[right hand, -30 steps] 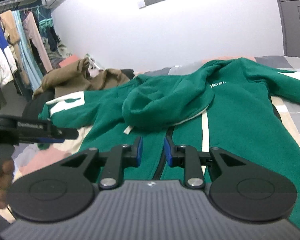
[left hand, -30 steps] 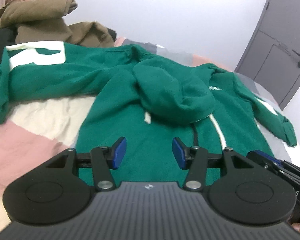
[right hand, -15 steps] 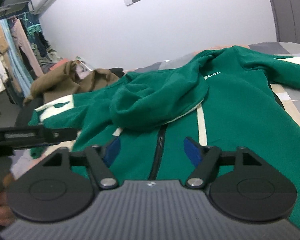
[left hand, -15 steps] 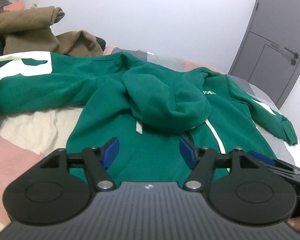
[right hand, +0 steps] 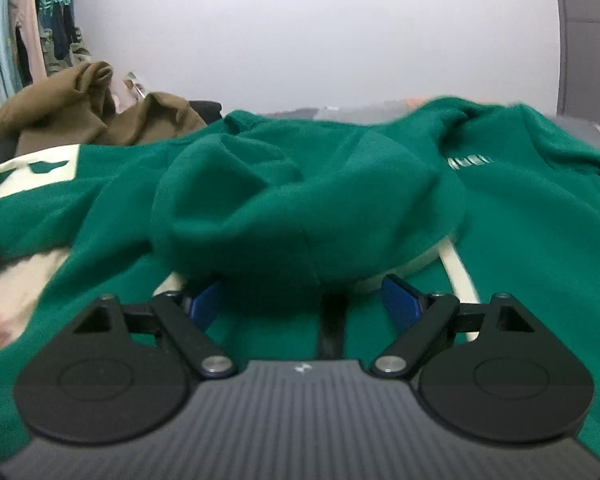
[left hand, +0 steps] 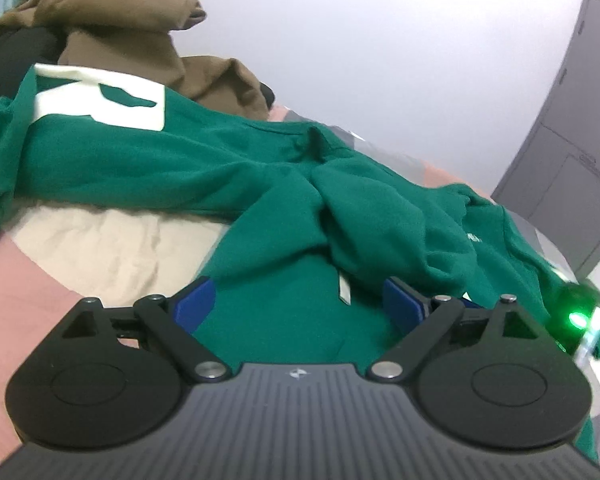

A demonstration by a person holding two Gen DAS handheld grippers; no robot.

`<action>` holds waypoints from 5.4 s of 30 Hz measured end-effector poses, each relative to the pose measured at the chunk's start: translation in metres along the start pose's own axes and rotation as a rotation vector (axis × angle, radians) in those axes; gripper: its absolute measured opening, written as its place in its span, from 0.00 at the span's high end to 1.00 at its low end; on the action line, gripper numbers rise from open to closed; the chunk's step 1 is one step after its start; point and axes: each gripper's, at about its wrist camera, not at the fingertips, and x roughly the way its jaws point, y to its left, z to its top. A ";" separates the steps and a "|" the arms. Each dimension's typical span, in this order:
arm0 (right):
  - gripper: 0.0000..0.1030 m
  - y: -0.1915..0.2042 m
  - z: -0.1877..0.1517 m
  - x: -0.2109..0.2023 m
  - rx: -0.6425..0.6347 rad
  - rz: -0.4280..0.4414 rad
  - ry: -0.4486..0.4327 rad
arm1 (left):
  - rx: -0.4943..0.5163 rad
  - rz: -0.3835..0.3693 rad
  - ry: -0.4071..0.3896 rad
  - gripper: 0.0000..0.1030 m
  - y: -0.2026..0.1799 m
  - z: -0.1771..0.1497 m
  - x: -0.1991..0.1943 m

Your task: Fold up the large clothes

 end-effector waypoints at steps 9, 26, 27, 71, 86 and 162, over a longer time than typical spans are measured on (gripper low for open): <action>0.42 0.011 0.045 0.075 0.003 -0.089 0.004 | -0.041 0.029 0.010 0.10 0.018 -0.003 0.010; 0.64 -0.017 0.309 0.187 -0.136 -0.304 -0.163 | -0.036 0.050 -0.010 0.10 0.024 0.012 0.079; 0.64 -0.020 0.320 0.196 -0.126 -0.321 -0.164 | -0.050 0.055 -0.008 0.10 0.028 0.013 0.083; 0.18 -0.201 0.054 -0.118 0.384 -0.320 0.252 | 0.157 -0.030 0.021 0.10 -0.024 -0.047 0.008; 0.77 -0.219 -0.040 -0.159 0.342 -0.084 0.652 | 0.102 -0.038 0.070 0.10 -0.016 -0.052 0.000; 0.81 -0.550 0.071 -0.139 0.504 -0.654 -0.210 | 0.035 0.063 0.113 0.11 -0.070 -0.003 0.066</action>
